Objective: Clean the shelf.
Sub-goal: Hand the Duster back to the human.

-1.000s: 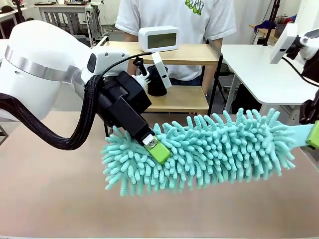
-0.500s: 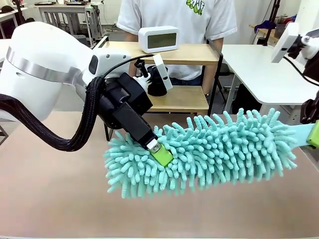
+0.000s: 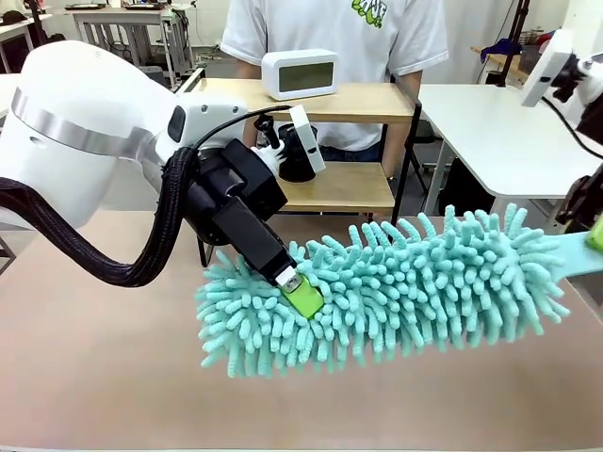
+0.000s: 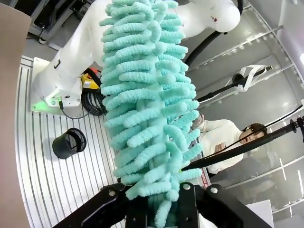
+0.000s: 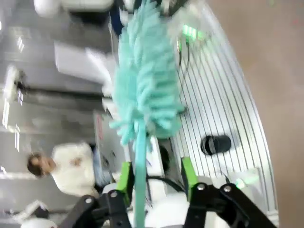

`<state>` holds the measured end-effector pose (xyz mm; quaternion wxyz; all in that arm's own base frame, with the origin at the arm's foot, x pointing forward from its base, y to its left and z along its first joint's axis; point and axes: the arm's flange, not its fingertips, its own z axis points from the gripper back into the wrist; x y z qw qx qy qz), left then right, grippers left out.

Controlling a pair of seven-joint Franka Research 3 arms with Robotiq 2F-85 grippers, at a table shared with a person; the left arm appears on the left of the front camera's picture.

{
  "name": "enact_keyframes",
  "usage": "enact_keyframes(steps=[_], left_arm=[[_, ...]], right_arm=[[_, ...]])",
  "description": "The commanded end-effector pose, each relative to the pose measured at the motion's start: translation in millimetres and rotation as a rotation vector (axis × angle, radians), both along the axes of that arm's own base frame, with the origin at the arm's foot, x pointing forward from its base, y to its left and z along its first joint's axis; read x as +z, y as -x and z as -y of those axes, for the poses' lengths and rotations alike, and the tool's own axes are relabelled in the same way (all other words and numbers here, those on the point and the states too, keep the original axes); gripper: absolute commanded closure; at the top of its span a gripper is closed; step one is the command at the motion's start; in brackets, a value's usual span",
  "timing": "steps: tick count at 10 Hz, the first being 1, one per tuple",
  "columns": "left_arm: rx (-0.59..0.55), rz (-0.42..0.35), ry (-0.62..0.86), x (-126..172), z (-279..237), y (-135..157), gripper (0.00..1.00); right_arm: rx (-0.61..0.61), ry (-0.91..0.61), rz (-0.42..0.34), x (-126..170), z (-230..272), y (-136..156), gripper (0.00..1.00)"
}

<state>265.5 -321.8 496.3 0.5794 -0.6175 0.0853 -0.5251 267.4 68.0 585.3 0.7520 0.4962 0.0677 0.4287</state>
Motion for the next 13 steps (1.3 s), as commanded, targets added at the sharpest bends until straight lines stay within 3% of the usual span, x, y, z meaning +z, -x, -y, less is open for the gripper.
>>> enact_keyframes(steps=[1,2,4,6,7,8,11,13], left_arm=[[-0.011,0.006,0.001,1,-4,1,1.0],[0.002,0.007,-0.003,0,-6,-1,1.0],[0.031,0.002,0.002,-2,-14,-4,1.0],[0.079,0.001,0.015,0,-28,-7,1.0],[0.118,0.009,0.033,5,-39,-9,1.0],[0.157,0.023,0.063,13,-51,-12,1.0],[0.383,0.193,0.225,71,-126,-6,1.0],[0.75,0.289,0.36,114,-231,5,1.0]], right_arm=[[-0.462,-0.196,-0.126,-21,26,-13,0.04],[-0.634,-0.368,-0.22,-41,51,-23,0.0],[-1.047,-0.329,-0.362,-109,97,-30,0.0],[-1.188,-0.329,-0.5,-175,118,-20,0.0],[-1.227,-0.264,-0.518,-197,111,-14,0.0],[-0.908,-0.171,-0.367,-155,145,-35,0.0],[-0.908,-0.171,-0.367,-155,145,-35,0.0],[-0.908,-0.171,-0.367,-155,145,-35,0.0]])
